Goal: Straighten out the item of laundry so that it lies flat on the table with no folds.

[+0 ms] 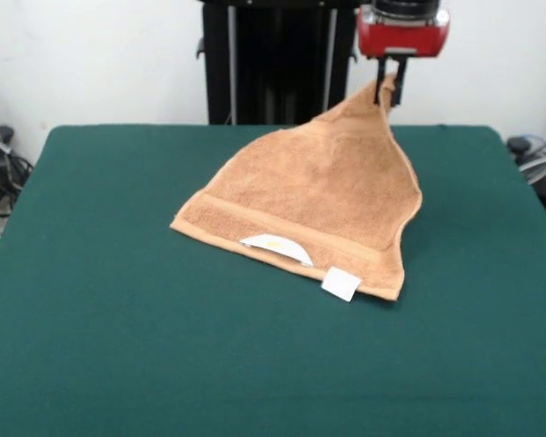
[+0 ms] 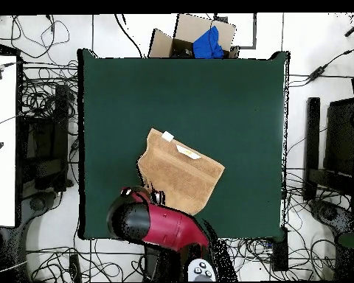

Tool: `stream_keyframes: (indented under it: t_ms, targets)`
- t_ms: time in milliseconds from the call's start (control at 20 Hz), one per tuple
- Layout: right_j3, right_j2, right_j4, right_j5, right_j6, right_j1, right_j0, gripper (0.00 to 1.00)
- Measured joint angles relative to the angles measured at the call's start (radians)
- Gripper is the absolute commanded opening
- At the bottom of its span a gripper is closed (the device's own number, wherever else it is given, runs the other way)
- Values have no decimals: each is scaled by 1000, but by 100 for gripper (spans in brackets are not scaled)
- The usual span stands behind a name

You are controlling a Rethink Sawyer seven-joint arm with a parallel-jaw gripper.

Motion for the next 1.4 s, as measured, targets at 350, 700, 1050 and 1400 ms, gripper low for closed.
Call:
stream_keyframes:
  t_ms: [350,700,1050,1400]
  targets:
    - [0,0,1,-66,0,50,16,0]
    - [0,2,1,-79,0,89,20,0]
    - [0,14,2,-112,0,130,20,0]
    - [13,35,2,-165,0,159,18,0]
